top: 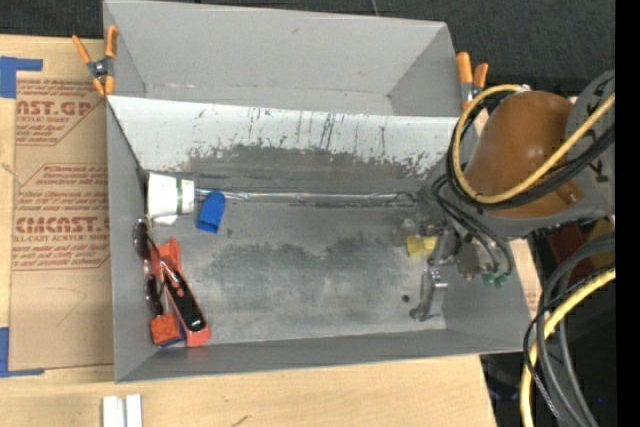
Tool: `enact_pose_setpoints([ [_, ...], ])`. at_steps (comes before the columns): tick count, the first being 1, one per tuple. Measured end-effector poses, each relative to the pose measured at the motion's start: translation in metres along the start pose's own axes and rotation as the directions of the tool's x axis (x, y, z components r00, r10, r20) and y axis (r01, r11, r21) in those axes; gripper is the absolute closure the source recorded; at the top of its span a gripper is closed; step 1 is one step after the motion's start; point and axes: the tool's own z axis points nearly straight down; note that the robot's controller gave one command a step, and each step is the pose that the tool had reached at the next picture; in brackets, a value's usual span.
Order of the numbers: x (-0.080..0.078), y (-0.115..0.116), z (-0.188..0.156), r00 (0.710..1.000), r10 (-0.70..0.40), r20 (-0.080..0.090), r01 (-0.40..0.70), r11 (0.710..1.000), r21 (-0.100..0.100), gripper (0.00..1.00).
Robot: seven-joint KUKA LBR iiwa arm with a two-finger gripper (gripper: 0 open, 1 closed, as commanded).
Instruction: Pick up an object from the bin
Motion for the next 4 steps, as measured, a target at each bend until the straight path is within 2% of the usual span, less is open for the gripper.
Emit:
enact_pose_setpoints([
  [1, -0.002, 0.000, -0.004, 1.000, -0.001, 0.007, 0.001, 1.000, 0.001, 0.00],
  [2, 0.000, -0.022, 0.042, 1.000, -0.016, 0.012, 0.016, 1.000, 0.002, 0.00],
  [3, -0.012, -0.050, 0.075, 0.997, 0.080, 0.002, -0.080, 0.997, -0.001, 0.00],
  [4, -0.045, -0.052, 0.079, 0.991, 0.133, 0.008, -0.133, 0.991, 0.000, 0.00],
])
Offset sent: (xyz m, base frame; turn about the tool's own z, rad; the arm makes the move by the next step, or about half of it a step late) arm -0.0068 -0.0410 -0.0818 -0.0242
